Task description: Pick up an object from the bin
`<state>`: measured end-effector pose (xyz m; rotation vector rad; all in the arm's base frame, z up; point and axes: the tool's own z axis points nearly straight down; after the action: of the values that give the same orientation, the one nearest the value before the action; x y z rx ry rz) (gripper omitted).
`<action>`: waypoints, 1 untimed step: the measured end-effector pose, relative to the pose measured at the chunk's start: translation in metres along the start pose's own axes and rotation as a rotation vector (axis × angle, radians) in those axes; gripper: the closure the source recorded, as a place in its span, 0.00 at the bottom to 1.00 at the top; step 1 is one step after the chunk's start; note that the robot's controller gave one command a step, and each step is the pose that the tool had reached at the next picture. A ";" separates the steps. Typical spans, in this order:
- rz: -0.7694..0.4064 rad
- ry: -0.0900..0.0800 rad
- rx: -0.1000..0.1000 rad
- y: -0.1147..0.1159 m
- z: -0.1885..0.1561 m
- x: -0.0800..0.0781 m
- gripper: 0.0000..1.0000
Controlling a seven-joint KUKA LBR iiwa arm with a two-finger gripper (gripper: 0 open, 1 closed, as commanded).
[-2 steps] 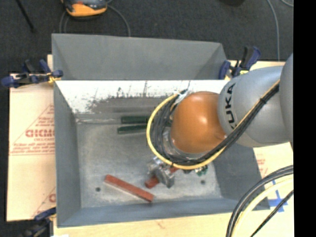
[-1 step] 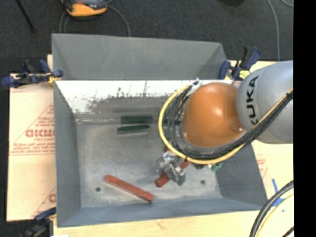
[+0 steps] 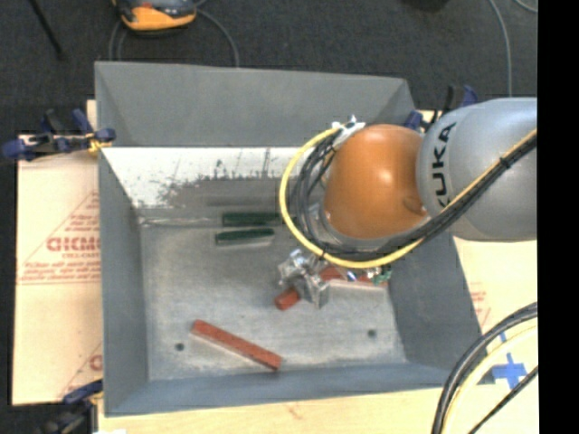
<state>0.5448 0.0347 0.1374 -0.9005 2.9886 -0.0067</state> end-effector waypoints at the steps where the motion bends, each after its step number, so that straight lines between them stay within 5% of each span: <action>1: 0.034 0.014 -0.008 0.053 0.055 -0.006 1.00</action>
Offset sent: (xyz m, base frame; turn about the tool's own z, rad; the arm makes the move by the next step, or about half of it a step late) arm 0.0208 -0.0238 0.0712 0.0284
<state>0.5222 0.0821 0.0824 -0.8538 3.0188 -0.0011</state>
